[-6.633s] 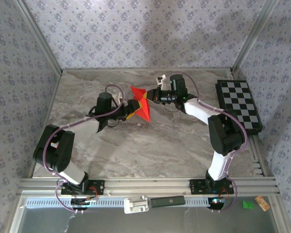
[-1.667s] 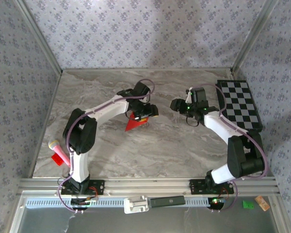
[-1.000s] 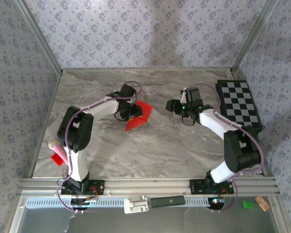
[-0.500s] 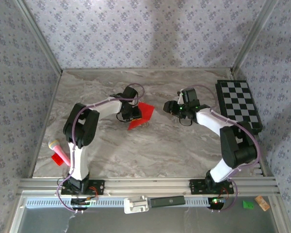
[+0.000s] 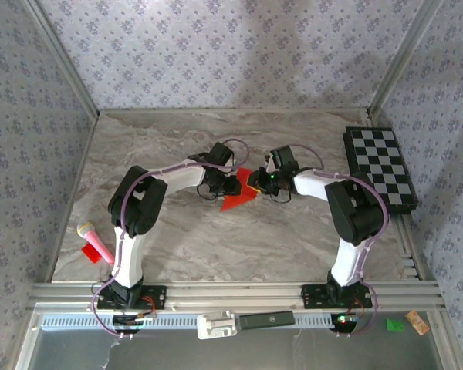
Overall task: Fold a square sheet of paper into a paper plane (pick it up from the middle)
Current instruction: Move the paper to the center of the table.
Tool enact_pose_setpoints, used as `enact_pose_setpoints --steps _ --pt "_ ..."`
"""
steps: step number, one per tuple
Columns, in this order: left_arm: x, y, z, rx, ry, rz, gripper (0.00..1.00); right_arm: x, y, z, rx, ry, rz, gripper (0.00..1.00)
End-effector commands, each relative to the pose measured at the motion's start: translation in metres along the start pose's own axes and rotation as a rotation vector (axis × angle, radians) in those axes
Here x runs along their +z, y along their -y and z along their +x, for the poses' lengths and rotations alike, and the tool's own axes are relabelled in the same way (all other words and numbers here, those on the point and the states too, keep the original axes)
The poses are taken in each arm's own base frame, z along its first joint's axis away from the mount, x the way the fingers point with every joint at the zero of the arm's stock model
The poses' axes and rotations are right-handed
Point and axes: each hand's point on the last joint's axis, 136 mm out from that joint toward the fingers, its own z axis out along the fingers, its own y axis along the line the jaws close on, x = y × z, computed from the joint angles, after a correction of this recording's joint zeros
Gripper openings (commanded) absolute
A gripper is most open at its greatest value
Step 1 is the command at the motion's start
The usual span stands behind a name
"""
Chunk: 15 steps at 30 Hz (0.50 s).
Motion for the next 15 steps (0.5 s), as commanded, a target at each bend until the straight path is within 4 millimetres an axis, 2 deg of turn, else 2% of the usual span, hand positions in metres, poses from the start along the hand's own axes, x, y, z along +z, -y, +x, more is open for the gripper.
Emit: enact_pose_setpoints --steps 1,8,15 --pt "-0.001 0.003 0.001 0.043 0.004 0.029 0.25 0.011 0.003 -0.004 0.021 -0.024 0.034 0.21" --pt "-0.015 0.008 0.001 0.054 0.035 0.038 0.26 0.022 0.014 -0.021 -0.039 -0.027 0.148 0.21" --pt "-0.03 0.014 0.012 0.056 0.079 0.022 0.29 0.03 0.038 -0.014 0.0 -0.049 0.251 0.21"
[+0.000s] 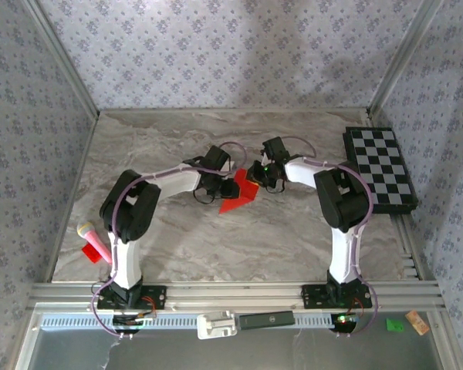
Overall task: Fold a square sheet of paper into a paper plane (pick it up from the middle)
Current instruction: Move the paper to the center of the table, then fold the wing for the fifth time at the center of the table.
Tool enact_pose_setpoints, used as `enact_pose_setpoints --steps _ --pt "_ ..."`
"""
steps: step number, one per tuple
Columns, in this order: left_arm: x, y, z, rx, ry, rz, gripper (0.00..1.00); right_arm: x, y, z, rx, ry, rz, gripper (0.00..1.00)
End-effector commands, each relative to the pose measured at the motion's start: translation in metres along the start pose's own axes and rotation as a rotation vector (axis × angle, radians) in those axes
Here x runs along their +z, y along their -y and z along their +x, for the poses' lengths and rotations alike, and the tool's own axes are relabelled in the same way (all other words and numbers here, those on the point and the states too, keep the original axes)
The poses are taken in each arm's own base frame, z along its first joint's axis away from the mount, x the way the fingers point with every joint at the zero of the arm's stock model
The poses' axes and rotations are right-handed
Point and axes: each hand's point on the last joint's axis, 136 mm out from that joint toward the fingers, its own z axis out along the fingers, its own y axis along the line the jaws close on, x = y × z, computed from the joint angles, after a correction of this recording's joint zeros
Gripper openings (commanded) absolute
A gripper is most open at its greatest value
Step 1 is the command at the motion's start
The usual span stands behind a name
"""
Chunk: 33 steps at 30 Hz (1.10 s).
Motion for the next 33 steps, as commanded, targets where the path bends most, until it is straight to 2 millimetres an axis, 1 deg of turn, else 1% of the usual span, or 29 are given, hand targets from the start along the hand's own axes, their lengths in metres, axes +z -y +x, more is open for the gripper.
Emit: enact_pose_setpoints --steps 1,5,9,12,14,17,19,24,26,27,29,30,33 --pt "-0.015 0.013 0.0 0.036 0.051 -0.001 0.3 0.007 0.02 0.016 0.027 -0.047 0.101 0.21" --pt "-0.018 0.009 0.008 0.095 0.055 -0.043 0.35 0.004 0.022 0.029 0.078 -0.061 0.131 0.21" --pt "-0.021 0.008 0.016 0.223 0.065 -0.102 0.4 -0.006 0.023 0.038 0.134 -0.065 0.162 0.21" --pt "-0.021 0.005 0.022 0.323 0.057 -0.157 0.42 -0.015 0.02 0.038 0.168 -0.058 0.164 0.22" --pt "-0.021 0.001 0.023 0.334 0.052 -0.182 0.4 -0.02 0.02 0.037 0.182 -0.055 0.165 0.22" --pt "-0.018 -0.003 0.02 0.301 0.057 -0.193 0.34 -0.024 0.018 0.034 0.194 -0.049 0.152 0.23" --pt "-0.012 -0.003 0.02 0.258 0.053 -0.184 0.3 -0.026 0.016 0.03 0.198 -0.039 0.141 0.23" --pt "0.004 -0.008 0.022 0.14 0.034 -0.17 0.22 -0.03 0.007 0.02 0.195 -0.022 0.084 0.24" --pt "0.008 -0.012 0.022 0.09 0.027 -0.165 0.2 -0.035 0.001 0.013 0.189 -0.007 0.05 0.25" --pt "0.009 -0.013 0.022 0.064 0.024 -0.164 0.18 -0.036 0.007 0.018 0.195 -0.013 0.048 0.26" --pt "0.012 -0.016 0.022 0.013 0.012 -0.159 0.16 -0.045 0.004 0.013 0.188 0.018 0.012 0.3" --pt "0.013 -0.018 0.023 -0.019 0.002 -0.155 0.14 -0.051 0.003 0.011 0.183 0.036 -0.004 0.34" --pt "0.016 -0.021 0.023 -0.098 -0.015 -0.135 0.13 -0.065 0.007 0.014 0.19 0.064 -0.018 0.42"
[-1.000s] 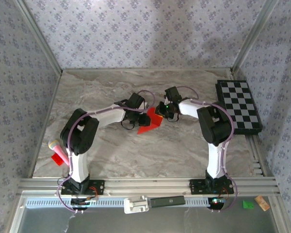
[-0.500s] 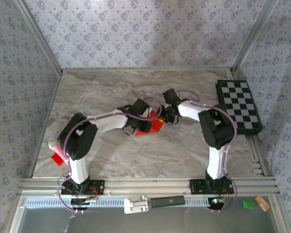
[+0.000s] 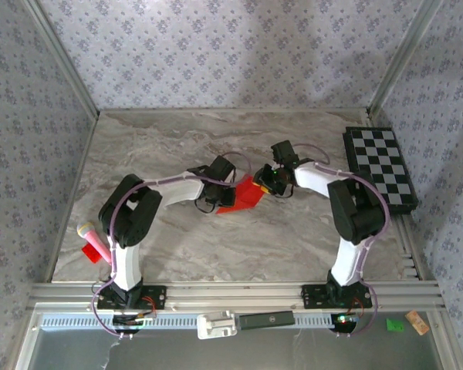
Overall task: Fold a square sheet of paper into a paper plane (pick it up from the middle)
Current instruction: Fold the wing for the fifth time at the center of the table.
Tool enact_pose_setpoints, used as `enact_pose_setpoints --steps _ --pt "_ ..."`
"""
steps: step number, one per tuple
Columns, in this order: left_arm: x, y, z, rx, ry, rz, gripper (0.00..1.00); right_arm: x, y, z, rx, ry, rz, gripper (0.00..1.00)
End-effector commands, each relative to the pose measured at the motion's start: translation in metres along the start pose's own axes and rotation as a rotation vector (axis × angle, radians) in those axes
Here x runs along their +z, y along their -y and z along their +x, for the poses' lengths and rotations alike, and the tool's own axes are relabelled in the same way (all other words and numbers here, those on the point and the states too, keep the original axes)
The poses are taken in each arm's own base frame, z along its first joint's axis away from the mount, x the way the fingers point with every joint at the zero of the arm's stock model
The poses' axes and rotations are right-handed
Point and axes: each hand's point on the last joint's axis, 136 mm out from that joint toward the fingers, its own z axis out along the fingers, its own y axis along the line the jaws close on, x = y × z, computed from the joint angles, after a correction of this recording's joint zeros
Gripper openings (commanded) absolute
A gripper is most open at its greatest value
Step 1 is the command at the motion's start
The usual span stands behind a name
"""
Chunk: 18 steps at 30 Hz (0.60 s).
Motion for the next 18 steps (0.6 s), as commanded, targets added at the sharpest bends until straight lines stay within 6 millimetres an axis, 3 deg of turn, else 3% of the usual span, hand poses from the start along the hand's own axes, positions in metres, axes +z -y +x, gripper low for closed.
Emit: enact_pose_setpoints --steps 1,6,12,18 --pt "0.009 -0.001 0.003 -0.133 -0.047 0.033 0.12 -0.02 -0.005 -0.001 0.006 0.036 -0.058 0.43" --pt "0.012 -0.001 0.007 -0.245 -0.094 0.08 0.11 -0.024 0.009 0.021 0.12 -0.004 -0.108 0.45" --pt "0.015 0.0 0.012 -0.321 -0.131 0.101 0.1 -0.02 0.011 0.039 0.222 -0.033 -0.154 0.45" --pt "0.017 -0.004 0.015 -0.337 -0.145 0.09 0.09 -0.004 0.007 0.051 0.234 -0.05 -0.14 0.43"
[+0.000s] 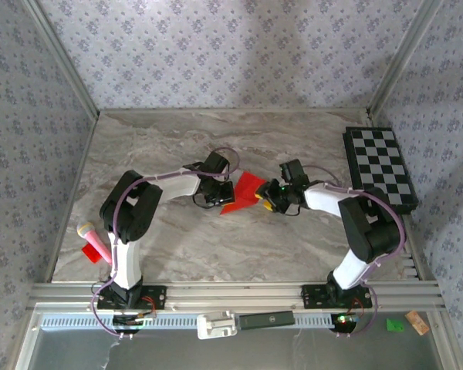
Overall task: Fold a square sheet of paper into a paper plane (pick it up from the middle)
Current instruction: Fold the wing for the fifth time at the center of the table.
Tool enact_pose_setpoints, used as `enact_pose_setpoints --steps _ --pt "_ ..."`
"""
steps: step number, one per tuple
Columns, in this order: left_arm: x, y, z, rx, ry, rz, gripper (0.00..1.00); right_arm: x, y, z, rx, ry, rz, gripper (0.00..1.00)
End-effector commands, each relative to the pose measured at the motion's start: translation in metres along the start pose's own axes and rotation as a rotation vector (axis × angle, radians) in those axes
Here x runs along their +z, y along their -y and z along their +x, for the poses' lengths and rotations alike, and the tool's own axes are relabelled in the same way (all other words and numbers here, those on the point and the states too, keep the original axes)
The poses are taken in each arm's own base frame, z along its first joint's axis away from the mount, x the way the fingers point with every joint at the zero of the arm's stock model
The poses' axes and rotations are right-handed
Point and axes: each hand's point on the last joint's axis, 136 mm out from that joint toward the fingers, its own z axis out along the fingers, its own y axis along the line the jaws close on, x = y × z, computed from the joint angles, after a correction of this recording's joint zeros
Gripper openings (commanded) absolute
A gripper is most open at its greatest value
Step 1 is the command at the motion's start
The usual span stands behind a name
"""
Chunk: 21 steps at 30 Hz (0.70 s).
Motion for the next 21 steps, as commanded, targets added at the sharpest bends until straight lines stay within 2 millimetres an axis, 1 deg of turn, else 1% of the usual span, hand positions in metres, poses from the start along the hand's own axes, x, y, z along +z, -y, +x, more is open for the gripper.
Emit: enact_pose_setpoints --steps 1,3,12,14,21 --pt "0.013 -0.016 0.014 -0.05 -0.068 -0.043 0.09 0.008 -0.008 0.004 0.034 -0.005 -0.022 0.43" --pt "0.014 -0.017 0.014 -0.053 -0.07 -0.048 0.09 0.013 -0.007 0.008 0.028 -0.018 -0.004 0.43" --pt "0.014 -0.021 0.015 -0.059 -0.076 -0.055 0.09 0.025 0.0 0.014 0.042 -0.04 0.047 0.41" --pt "0.014 -0.021 0.016 -0.06 -0.077 -0.056 0.09 0.026 -0.002 0.012 0.038 -0.036 0.036 0.39" --pt "0.015 -0.024 0.017 -0.062 -0.082 -0.06 0.09 0.028 -0.02 0.005 0.002 -0.014 -0.049 0.29"
